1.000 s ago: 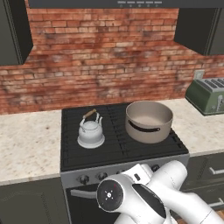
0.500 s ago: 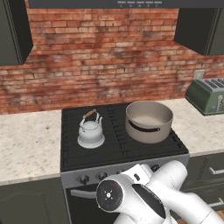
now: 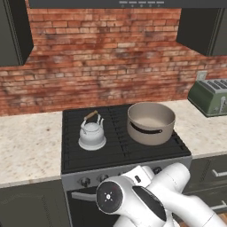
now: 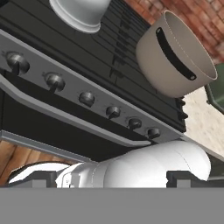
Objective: Pick the kettle from the counter and place it on a stove burner. Then turn the burner on.
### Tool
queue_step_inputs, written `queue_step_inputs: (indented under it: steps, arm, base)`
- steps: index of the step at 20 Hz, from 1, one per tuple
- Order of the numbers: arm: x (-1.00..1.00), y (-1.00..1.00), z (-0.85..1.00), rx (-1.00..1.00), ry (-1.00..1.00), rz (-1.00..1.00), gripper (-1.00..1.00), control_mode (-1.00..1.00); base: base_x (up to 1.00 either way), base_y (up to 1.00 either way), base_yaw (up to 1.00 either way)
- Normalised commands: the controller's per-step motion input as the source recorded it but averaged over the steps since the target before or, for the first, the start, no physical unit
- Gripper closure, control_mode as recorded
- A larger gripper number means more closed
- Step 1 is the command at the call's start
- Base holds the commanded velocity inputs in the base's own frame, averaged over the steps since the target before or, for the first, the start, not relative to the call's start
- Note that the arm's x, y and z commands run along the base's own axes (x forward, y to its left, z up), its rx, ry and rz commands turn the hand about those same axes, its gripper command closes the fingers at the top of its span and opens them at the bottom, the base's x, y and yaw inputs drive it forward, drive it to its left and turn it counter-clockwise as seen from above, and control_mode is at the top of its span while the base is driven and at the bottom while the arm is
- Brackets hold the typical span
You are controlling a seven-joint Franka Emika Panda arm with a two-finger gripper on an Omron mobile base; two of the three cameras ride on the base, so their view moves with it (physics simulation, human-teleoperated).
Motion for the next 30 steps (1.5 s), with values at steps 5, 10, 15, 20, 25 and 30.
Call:
queue_step_inputs:
  steps: [5,10,15,20,25,30]
  arm:
    - [0.00,0.12,-0.07,0.00,0.02,0.00,-1.00,-1.00]
    - [0.00,0.17,-0.30,0.02,0.07,0.00,-1.00,-1.00]
    - [0.00,0.01,-0.26,0.11,0.00,0.01,-1.00,-1.00]
    - [-0.11,0.00,-0.28,0.30,-0.13,0.05,-1.00,-1.00]
    - [-0.24,0.00,-0.18,0.31,-0.31,0.03,-1.00,-1.00]
    - [-0.07,0.00,-0.27,0.27,-0.34,0.00,-1.00,-1.00]
  base:
    - [0.00,0.00,0.00]
    - [0.00,0.00,0.00]
    - [0.00,0.00,0.00]
    - [0.00,0.00,0.00]
    - [0.00,0.00,0.00]
    - [0.00,0.00,0.00]
